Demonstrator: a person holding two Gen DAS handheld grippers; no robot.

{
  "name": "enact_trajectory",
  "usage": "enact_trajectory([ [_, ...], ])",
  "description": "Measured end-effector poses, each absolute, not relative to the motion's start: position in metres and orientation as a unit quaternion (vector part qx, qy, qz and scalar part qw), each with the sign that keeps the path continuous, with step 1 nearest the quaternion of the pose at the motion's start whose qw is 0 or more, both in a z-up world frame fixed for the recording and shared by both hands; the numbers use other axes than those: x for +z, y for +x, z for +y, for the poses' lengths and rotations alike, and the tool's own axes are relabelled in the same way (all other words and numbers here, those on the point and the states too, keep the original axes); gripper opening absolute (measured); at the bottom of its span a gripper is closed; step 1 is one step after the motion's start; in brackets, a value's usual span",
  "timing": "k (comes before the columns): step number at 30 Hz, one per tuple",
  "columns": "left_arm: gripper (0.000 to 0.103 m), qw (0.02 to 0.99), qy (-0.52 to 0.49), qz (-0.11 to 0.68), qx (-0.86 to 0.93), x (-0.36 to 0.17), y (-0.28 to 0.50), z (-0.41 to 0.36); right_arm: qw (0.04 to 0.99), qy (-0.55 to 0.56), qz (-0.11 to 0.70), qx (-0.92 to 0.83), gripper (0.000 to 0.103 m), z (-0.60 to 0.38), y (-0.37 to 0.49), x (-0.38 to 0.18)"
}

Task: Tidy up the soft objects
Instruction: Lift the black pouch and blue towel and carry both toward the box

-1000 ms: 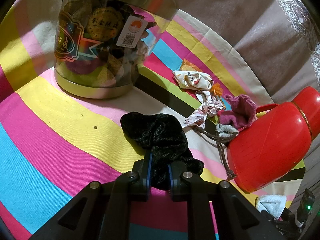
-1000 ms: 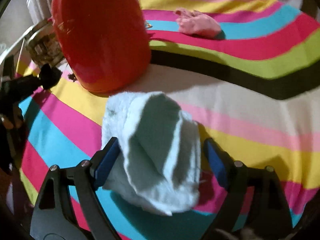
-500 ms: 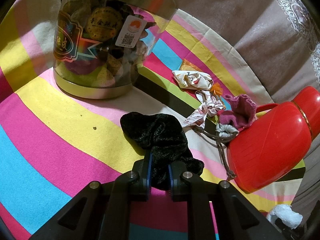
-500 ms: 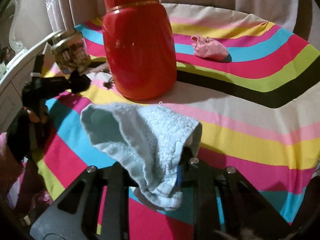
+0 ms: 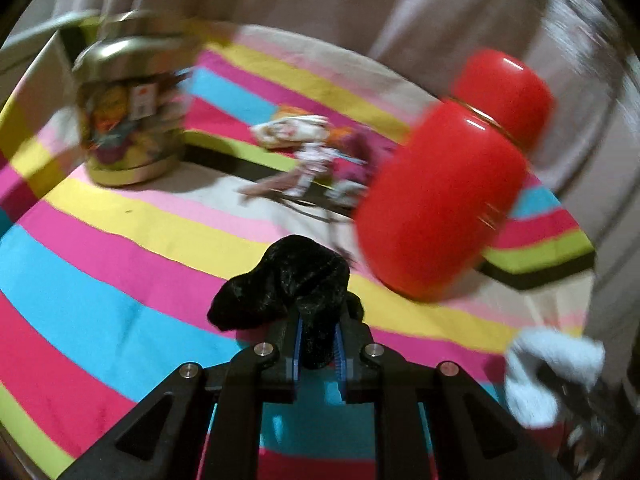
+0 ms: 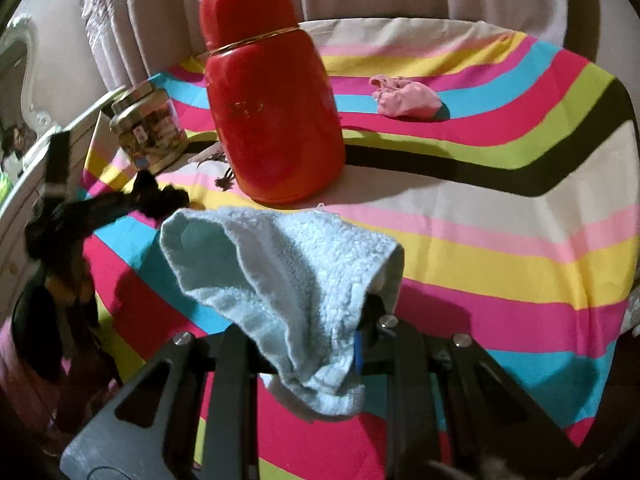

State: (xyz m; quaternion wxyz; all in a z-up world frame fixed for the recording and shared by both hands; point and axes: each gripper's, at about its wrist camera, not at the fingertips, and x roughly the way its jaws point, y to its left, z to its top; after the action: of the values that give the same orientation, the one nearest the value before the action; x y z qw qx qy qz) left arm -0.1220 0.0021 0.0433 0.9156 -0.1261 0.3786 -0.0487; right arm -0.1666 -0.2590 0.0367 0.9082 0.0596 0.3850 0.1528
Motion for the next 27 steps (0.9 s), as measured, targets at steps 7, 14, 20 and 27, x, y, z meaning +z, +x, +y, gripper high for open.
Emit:
enact_trajectory([
  [7,0.014,0.914,-0.065,0.395,-0.067,0.057,-0.144,-0.036,0.909,0.062,0.379,0.16,0.025,-0.26,-0.171,0.04],
  [14,0.014,0.909,-0.018,0.41,-0.075,0.057,-0.162,-0.057,0.908,0.064,0.379,0.164,0.025,-0.259,-0.175,0.043],
  [20,0.014,0.91,-0.019,0.408,-0.074,0.062,-0.178,-0.053,0.907,0.055,0.378,0.178,0.025,-0.248,-0.18,0.05],
  [27,0.014,0.916,-0.022,0.394,-0.067,0.074,-0.197,-0.039,0.901,0.037,0.376,0.211,0.025,-0.223,-0.186,0.058],
])
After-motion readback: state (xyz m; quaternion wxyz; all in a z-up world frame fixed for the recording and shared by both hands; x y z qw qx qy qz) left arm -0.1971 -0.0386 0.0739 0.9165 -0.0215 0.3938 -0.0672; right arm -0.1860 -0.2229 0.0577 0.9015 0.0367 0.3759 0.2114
